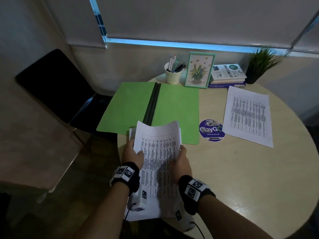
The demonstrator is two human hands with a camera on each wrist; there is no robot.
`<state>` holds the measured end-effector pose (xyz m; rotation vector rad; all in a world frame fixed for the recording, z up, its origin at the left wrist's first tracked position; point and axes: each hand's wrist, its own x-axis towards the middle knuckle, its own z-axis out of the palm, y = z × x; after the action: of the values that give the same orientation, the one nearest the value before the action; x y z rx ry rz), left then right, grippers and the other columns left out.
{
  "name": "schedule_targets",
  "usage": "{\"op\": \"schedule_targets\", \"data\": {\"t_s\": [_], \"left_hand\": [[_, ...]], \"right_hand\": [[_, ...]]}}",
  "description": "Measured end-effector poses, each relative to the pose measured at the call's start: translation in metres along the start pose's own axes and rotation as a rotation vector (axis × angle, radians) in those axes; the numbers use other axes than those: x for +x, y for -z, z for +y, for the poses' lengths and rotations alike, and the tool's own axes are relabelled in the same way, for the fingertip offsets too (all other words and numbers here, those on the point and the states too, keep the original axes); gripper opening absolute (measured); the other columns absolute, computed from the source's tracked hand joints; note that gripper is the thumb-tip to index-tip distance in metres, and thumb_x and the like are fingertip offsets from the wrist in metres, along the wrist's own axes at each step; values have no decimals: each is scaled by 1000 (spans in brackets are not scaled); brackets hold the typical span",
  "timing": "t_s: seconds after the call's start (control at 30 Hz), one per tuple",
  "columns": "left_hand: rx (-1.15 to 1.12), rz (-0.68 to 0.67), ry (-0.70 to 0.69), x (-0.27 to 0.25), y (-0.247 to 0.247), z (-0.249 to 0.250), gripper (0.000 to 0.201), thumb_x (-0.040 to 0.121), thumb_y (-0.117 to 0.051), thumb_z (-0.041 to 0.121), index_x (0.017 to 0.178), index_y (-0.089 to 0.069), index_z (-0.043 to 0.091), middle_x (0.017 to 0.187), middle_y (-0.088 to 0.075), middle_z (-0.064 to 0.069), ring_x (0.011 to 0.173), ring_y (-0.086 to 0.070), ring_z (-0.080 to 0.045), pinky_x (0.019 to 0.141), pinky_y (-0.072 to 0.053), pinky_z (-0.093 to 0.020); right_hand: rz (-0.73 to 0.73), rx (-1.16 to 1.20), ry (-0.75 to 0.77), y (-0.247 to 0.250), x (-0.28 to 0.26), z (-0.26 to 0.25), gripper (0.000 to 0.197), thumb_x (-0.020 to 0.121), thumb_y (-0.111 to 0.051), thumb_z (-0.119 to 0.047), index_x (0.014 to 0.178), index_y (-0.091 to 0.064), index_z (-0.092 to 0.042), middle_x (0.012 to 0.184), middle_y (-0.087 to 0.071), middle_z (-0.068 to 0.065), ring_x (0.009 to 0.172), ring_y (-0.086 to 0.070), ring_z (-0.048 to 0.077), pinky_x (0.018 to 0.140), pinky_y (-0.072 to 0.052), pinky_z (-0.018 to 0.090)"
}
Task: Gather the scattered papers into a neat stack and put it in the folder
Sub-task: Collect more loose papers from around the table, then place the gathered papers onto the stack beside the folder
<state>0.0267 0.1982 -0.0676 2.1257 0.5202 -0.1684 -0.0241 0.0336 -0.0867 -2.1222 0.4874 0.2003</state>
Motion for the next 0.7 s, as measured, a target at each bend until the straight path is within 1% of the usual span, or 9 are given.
{"op": "schedule_targets", "data": {"t_s": [0.07,0.13,0.2,0.27,0.37,0.43,0.5,0.63,0.7], "left_hand": [[87,24,21,4,-4,-10,50,85,-59,3,133,-49,14,132,-46,-8,120,-51,-31,100,-47,-44],[204,53,41,6,-8,-21,61,82,-63,9,139,-42,15,144,-34,-7,132,-36,-32,107,-40,-49],[218,64,94,7,-12,-28,74,81,-64,13,147,-30,16,153,-24,-5,139,-27,-32,109,-36,-51],[206,66,115,7,-16,-27,81,82,-64,13,151,-21,14,157,-20,-6,142,-24,-32,112,-33,-51],[239,66,125,10,-20,-25,80,84,-61,12,152,-18,11,158,-20,-9,144,-21,-31,115,-28,-49],[228,60,149,13,-21,-24,79,84,-59,14,152,-19,9,157,-21,-10,143,-23,-32,114,-30,-49],[226,62,172,14,-21,-21,78,85,-59,16,152,-19,7,157,-22,-10,143,-23,-33,114,-29,-49],[276,37,205,14,-24,-13,85,83,-60,24,153,-14,8,160,-17,-7,145,-16,-30,119,-19,-45],[291,32,227,14,-24,-9,90,83,-61,28,153,-8,9,161,-11,-7,147,-10,-29,120,-13,-43]], "right_hand": [[28,-60,-6,-3,4,1,52,94,-42,-12,143,-26,-12,124,-57,20,107,-57,36,88,-48,42],[118,-236,28,-5,4,1,52,92,-50,-10,141,-34,-6,129,-49,18,116,-48,37,93,-42,43],[160,-284,26,-7,4,2,59,89,-55,-5,143,-32,-1,139,-38,19,128,-38,38,99,-39,45],[80,-191,-10,-10,6,0,66,88,-50,1,147,-22,3,146,-29,18,133,-35,37,106,-36,41],[32,-116,-29,-13,11,-3,68,88,-51,0,147,-17,3,147,-27,19,128,-43,40,102,-41,38],[46,-123,-40,-13,13,-6,69,92,-50,-6,149,-13,4,153,-18,19,134,-39,38,108,-39,37],[44,-109,-57,-13,13,-7,66,95,-46,-13,151,-13,0,157,-15,17,133,-41,37,108,-39,37],[34,-90,-59,-12,16,-7,54,94,-48,-17,142,-24,-6,151,-28,16,110,-58,39,91,-47,39],[33,-73,-63,-7,19,-7,51,95,-47,-18,141,-27,-6,149,-33,14,112,-56,39,92,-45,38]]}}
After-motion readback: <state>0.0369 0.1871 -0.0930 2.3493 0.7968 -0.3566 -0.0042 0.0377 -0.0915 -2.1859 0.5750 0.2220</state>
